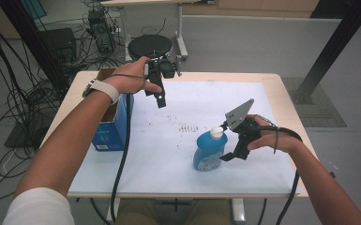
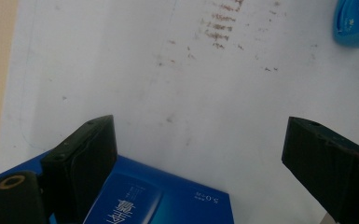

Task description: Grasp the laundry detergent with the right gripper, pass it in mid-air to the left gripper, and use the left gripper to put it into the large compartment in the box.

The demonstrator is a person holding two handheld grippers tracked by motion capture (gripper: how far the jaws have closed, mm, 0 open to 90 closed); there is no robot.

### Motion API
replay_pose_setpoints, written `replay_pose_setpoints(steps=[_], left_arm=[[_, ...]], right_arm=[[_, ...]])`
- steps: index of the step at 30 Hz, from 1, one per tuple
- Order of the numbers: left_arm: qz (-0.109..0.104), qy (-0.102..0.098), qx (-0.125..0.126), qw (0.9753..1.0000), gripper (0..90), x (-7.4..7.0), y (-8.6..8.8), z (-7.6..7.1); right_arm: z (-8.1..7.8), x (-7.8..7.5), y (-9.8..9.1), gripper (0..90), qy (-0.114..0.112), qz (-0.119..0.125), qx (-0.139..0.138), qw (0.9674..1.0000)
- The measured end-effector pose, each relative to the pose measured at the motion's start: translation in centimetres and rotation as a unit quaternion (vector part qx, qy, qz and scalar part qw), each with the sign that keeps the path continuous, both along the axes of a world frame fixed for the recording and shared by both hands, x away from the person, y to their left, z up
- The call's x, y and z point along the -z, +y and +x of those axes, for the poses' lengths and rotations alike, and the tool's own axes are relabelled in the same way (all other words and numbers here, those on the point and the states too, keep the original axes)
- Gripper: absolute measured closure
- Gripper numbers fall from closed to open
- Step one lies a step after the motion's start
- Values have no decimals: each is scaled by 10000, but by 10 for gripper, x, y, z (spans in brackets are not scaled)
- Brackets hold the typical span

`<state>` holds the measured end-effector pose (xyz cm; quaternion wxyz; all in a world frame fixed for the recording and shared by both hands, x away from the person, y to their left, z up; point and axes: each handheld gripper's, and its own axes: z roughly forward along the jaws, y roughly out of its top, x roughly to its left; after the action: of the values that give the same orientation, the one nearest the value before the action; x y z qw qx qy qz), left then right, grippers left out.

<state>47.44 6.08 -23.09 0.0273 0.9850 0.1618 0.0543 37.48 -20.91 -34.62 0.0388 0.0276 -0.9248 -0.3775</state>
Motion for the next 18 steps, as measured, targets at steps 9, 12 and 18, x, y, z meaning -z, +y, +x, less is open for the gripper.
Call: replay_pose_setpoints(steps=[9, 12, 18], left_arm=[[-19, -3, -20, 10000, 108, 1, 0, 0], [7, 2, -9, 10000, 107, 1, 0, 1], [21, 17, 2, 10000, 108, 0, -1, 0]], right_arm=[[1, 1, 1, 35, 18, 1, -5, 10000], [1, 0, 0, 34, 15, 6, 7, 10000], [1, 0, 0, 32, 21, 1, 29, 10000]])
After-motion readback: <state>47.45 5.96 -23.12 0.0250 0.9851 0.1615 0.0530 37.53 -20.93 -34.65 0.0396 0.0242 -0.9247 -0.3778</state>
